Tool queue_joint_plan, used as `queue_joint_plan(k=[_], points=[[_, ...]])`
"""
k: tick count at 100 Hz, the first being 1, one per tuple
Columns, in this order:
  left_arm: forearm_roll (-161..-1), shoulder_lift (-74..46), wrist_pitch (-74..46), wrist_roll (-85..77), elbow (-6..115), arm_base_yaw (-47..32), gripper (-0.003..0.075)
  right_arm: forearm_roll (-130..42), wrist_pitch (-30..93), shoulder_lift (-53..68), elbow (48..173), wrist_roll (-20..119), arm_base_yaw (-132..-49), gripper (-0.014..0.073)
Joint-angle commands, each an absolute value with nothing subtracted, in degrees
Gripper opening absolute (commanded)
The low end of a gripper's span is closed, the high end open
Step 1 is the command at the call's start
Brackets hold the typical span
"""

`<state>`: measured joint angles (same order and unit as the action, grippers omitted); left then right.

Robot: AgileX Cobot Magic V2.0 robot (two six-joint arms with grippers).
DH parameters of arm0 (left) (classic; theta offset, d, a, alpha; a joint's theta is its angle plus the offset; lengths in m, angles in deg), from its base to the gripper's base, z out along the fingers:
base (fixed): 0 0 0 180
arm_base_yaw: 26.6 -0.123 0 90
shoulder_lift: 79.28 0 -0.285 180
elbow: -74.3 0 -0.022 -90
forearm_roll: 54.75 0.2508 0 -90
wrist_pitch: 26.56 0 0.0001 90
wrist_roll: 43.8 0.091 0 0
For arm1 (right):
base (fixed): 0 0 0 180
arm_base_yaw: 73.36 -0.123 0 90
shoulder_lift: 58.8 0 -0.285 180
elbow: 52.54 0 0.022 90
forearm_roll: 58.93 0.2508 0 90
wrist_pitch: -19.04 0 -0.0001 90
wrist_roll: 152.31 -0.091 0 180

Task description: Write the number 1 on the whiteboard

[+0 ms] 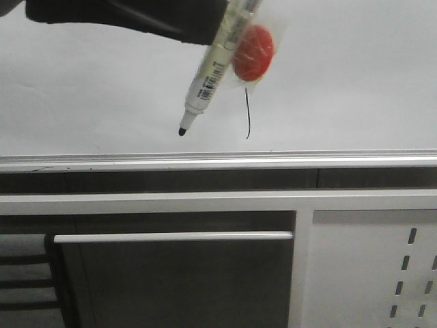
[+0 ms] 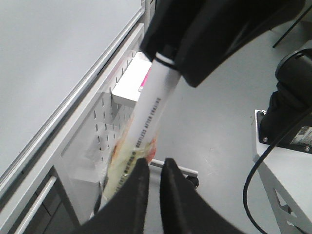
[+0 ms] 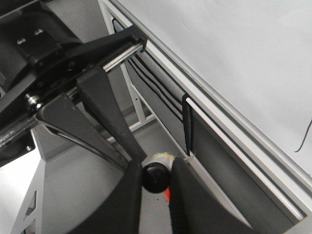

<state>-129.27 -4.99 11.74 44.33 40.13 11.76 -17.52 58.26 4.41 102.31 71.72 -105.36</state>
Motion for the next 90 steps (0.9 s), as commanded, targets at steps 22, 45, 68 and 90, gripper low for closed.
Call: queue_joint_plan(k=[22,45,68,90], points=[[-130.52,-5.84,10.92,44.35,42.14,12.22,0.0229,-15.61,56.36,3.98,104.88,71.83,-105.08,-0.0043],[-128.63,-5.56,9.21,44.35,42.14,12.22,0.0229,-14.69,57.66,3.98,104.88,71.83,-105.08,-0.0044],[-129.14,-3.45,10.12,44.35,42.22,12.22,0.0229,-12.34,58.16,3.98,104.88,73.34,-105.08,-0.0044],[-129.80,-2.92,9.87,44.35,43.50,12.22,0.0229,-12.10,59.24,3.98,104.88,73.34,-105.08,-0.0044]])
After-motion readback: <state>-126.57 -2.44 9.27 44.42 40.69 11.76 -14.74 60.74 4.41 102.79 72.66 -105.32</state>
